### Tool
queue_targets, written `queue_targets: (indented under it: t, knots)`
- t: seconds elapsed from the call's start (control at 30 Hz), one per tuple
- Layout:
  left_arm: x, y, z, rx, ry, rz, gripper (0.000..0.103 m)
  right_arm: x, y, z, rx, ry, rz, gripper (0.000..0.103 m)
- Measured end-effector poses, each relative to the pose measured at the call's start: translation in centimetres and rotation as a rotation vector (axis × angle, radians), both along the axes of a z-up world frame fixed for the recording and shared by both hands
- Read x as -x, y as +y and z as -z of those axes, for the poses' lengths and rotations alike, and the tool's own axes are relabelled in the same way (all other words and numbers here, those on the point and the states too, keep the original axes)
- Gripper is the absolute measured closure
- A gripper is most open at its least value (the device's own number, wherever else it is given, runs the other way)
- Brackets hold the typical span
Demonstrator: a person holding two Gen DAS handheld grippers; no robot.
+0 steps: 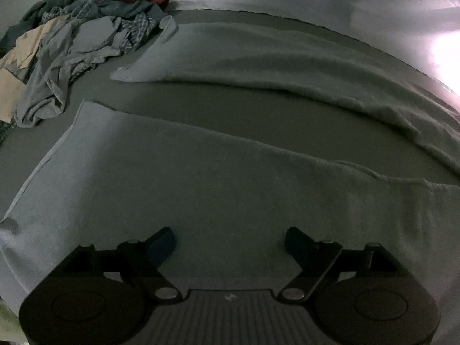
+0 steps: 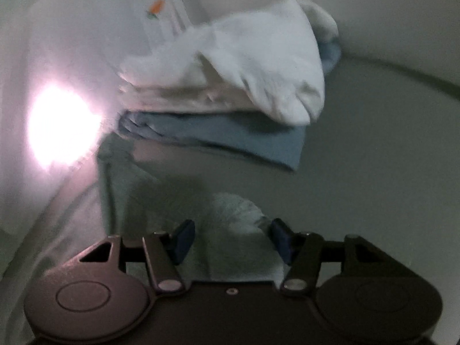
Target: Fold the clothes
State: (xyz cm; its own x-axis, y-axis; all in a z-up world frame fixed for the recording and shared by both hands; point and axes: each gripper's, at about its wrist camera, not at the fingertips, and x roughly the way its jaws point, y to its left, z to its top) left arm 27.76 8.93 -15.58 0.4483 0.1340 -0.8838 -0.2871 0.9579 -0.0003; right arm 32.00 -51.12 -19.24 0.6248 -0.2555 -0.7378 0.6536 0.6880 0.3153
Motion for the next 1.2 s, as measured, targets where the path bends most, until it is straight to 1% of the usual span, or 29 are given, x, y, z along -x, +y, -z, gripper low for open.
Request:
queue_targets:
  t: [0.07,0.1,0.13,0.17,0.2,0.23,0.27,0.33,0.37,0.43,0.47,0.53,0.57,0.63,0.67,0.7,0.73,0.77,0.8,0.87,0.93,1.07,1.13,1.2]
  knots:
    - [0.1,0.3,0.0,0.017,0.005,-0.021,0.016,-0.1,0.4,0.1,0.034,0.060,0.019,0.043]
    - [0.2,0.5,0.0,0.020,0.008,-0.030,0.016,0.0,0.6,0.1,0.034,0.090,0.030,0.042]
    - [0.2,0.6,0.0,0.023,0.012,-0.038,0.014,0.3,0.6,0.2,0.016,0.095,0.042,0.042]
    - [0.2,0.5,0.1,0.016,0.017,-0.036,0.013,0.9,0.6,0.3,-0.003,0.074,0.051,0.044]
    - [0.2,0.4,0.3,0.005,0.016,-0.032,0.011,1.4,0.6,0.4,-0.012,0.055,0.054,0.059]
    - [0.2,0.4,0.3,-0.001,0.009,-0.033,0.008,1.8,0.4,0.5,-0.026,0.042,0.050,0.080]
    - [0.3,0.4,0.4,0.002,0.005,-0.042,0.007,2.0,0.2,0.4,-0.047,0.026,0.038,0.095]
    - [0.4,0.5,0.6,0.004,-0.001,-0.052,0.003,2.7,-0.2,-0.6,-0.043,-0.026,0.027,0.096]
    - [0.6,0.2,0.6,0.001,-0.002,-0.054,0.002,3.4,-0.3,-1.7,0.004,-0.059,0.020,0.097]
    - [0.8,-0.1,0.6,-0.002,-0.006,-0.060,0.001,4.7,-0.7,-3.5,0.082,-0.095,0.042,0.097]
    - [0.8,-0.1,0.6,-0.003,-0.009,-0.063,0.000,5.3,-1.2,-3.8,0.085,-0.096,0.063,0.097]
    - [0.9,-0.2,0.7,-0.006,-0.017,-0.068,0.000,6.1,-2.8,-3.1,0.060,-0.058,0.091,0.096]
    - [1.1,-0.3,0.7,-0.008,-0.022,-0.069,0.000,6.2,-3.4,-2.1,0.052,-0.012,0.094,0.095]
    - [1.2,-0.3,0.7,-0.010,-0.031,-0.067,0.000,6.3,-3.9,-0.2,0.030,0.069,0.089,0.089]
    - [1.2,-0.3,0.6,-0.009,-0.030,-0.064,0.000,6.6,-3.8,-0.1,0.033,0.069,0.091,0.088]
    - [1.2,-0.2,0.6,-0.007,-0.028,-0.061,0.000,6.8,-3.6,-0.1,0.036,0.070,0.092,0.076]
    - [1.1,-0.1,0.6,-0.005,-0.025,-0.056,0.000,7.0,-3.5,-0.1,0.040,0.069,0.094,0.069]
    - [1.1,0.2,0.6,-0.002,-0.022,-0.051,0.000,7.1,-3.3,-0.4,0.050,0.060,0.098,0.056]
    - [1.1,0.3,0.6,-0.003,-0.023,-0.048,0.000,7.3,-3.1,-0.6,0.052,0.041,0.096,0.050]
    - [1.2,0.2,0.7,-0.008,-0.036,-0.050,0.000,7.6,-3.1,-0.3,0.027,0.026,0.081,0.049]
    - [1.5,0.0,0.8,-0.016,-0.057,-0.053,0.000,7.2,-2.9,0.4,0.009,0.054,0.063,0.049]
    - [1.8,-0.3,0.9,-0.028,-0.080,-0.053,0.000,8.5,-1.5,0.5,0.078,0.061,0.021,0.049]
    - [1.8,-0.4,0.9,-0.030,-0.080,-0.053,0.000,8.4,-1.3,0.6,0.085,0.061,0.010,0.044]
    - [1.7,-0.4,0.9,-0.029,-0.077,-0.053,0.000,7.8,-1.1,0.8,0.100,0.070,-0.035,0.026]
